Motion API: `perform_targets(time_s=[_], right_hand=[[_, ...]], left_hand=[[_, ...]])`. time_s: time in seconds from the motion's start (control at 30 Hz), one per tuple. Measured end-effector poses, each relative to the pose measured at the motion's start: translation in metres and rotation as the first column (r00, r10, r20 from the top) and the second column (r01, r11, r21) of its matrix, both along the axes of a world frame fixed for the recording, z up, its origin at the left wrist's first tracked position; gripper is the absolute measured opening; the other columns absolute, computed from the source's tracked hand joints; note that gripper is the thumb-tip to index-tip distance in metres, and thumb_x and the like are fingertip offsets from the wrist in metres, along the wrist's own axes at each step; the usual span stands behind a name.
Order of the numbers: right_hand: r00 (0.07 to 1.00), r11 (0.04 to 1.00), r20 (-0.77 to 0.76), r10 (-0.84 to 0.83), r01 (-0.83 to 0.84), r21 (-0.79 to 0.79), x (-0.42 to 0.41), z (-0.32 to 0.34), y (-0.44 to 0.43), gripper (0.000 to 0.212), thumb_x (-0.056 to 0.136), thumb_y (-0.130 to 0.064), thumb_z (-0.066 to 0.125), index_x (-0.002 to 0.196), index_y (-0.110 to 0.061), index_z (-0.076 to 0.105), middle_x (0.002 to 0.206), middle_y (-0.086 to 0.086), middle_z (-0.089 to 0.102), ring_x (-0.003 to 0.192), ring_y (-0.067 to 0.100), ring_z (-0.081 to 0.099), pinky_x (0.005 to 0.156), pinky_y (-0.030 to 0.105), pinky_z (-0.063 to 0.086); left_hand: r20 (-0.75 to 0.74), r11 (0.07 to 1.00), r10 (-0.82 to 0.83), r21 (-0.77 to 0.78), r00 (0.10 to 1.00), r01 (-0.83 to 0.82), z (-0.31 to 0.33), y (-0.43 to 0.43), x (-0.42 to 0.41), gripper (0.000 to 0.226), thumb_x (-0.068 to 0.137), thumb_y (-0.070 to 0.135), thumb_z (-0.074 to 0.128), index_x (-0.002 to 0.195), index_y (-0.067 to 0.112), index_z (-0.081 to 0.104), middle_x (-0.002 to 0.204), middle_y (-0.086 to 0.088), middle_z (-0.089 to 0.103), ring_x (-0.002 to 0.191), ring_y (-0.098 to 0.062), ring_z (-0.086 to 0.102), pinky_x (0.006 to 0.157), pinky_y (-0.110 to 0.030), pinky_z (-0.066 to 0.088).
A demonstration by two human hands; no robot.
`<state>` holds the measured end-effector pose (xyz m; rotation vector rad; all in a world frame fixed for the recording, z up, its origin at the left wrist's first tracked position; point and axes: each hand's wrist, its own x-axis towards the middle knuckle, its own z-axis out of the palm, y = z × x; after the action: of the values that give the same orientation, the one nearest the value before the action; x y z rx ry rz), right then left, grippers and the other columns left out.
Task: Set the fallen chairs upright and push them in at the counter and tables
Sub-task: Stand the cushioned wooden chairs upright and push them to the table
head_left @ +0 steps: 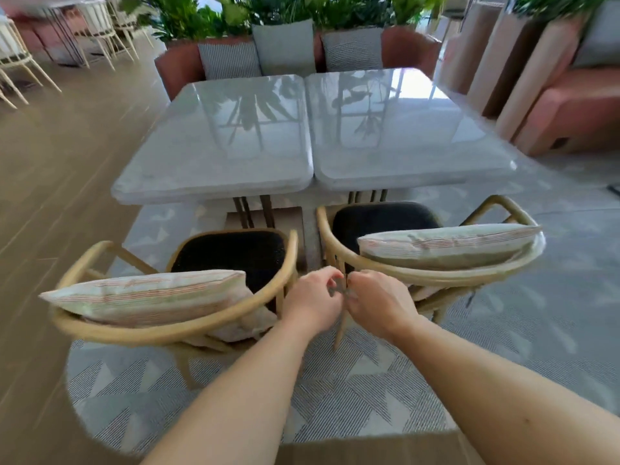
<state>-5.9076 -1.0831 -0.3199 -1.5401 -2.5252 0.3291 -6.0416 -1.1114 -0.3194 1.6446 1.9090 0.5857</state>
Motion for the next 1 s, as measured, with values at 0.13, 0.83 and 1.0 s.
perform_targets(time_s=[0.13,0.83,1.0], right_hand=[[0.997,0.998,0.044,-0.063,0.063,0.009,0.100,0.013,0.024,0.015,0.085,-0.028,0.052,0.095,-0.022,0.062,0.091,0.000,0.065,0.081,0.024,0.061,0.066,0.034,0.046],[0.909,0.970,0.414,0.047,0.057,-0.235,0.255,-0.051,0.152,0.020,0.079,-0.023,0.056,0.096,-0.032,0.061,0.095,-0.012,0.064,0.098,0.015,0.059,0.086,0.036,0.035],[0.935,0.973,0.327,0.138,-0.066,-0.223,0.255,-0.064,0.161,0.012,0.079,-0.030,0.052,0.088,-0.030,0.060,0.087,-0.009,0.066,0.088,0.017,0.064,0.081,0.034,0.038]], left_hand=[[-0.157,0.994,-0.110,-0.008,0.981,0.110,0.011,0.023,0.099,0.038,0.083,0.029,0.055,0.121,0.032,0.056,0.113,0.006,0.064,0.103,-0.020,0.058,0.088,-0.038,0.048],[-0.480,0.856,-0.494,-0.414,0.725,0.310,-0.049,0.147,0.218,0.016,0.079,0.025,0.058,0.094,0.025,0.052,0.094,0.000,0.059,0.085,-0.025,0.057,0.067,-0.036,0.041],[-0.527,0.876,-0.469,-0.382,0.708,0.296,-0.056,0.155,0.224,0.015,0.078,0.034,0.059,0.092,0.027,0.057,0.087,0.003,0.057,0.080,-0.023,0.055,0.065,-0.034,0.040]])
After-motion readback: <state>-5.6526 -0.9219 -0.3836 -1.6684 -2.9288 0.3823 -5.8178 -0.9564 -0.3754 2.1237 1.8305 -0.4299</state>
